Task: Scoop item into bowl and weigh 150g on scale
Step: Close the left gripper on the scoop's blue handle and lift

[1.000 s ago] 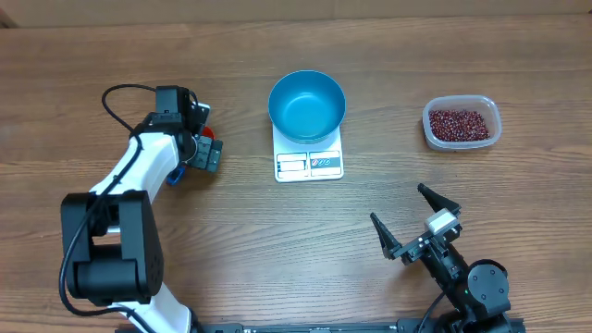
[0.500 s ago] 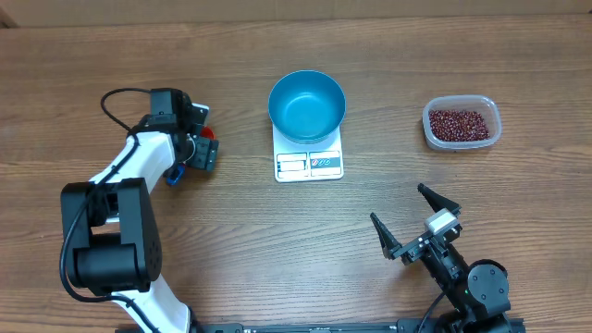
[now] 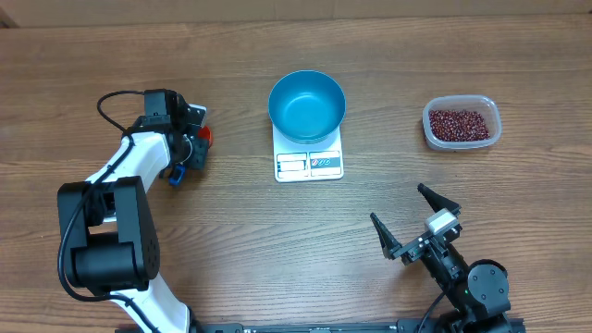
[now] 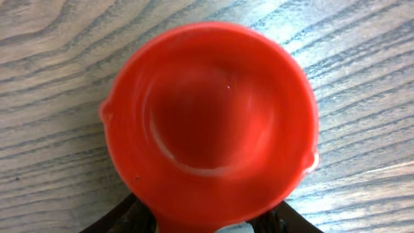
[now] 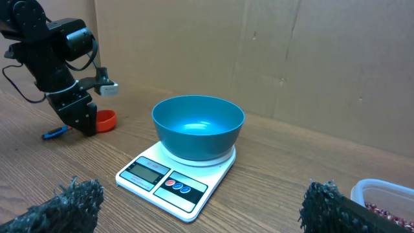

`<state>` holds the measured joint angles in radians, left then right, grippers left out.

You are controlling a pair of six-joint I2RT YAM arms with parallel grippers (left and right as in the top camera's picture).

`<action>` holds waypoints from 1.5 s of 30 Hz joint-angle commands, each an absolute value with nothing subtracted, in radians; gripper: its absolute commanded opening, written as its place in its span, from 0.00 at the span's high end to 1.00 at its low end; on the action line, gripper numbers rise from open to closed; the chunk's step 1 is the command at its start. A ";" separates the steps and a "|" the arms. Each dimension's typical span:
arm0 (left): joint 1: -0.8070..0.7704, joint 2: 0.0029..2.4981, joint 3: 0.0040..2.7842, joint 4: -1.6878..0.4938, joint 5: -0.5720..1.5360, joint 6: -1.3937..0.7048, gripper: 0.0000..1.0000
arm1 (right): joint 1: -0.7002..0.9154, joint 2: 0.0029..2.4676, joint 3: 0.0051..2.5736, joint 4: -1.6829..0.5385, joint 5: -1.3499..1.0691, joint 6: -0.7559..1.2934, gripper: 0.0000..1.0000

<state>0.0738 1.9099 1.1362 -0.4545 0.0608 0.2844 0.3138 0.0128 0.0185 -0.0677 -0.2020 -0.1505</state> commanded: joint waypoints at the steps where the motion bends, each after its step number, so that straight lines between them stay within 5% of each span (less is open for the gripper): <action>1: 0.073 1.926 1.155 -0.467 0.077 0.280 0.58 | 0.307 0.003 0.008 -0.061 -0.195 -0.151 0.00; 23: 0.073 1.926 1.155 -0.475 0.076 0.173 0.96 | 0.307 0.003 0.008 -0.061 -0.195 -0.151 0.00; 33: 0.071 1.905 1.162 -0.508 0.084 -0.016 0.96 | 0.307 0.003 0.008 -0.061 -0.195 -0.151 0.00; 45: 0.022 1.718 1.209 -0.579 0.369 -0.343 0.96 | 0.307 0.003 0.008 -0.061 -0.195 -0.151 0.00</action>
<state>0.0586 1.8091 1.1717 -0.5800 0.2775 -0.1967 0.3138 0.0128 0.0185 -0.0673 -0.2024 -0.1509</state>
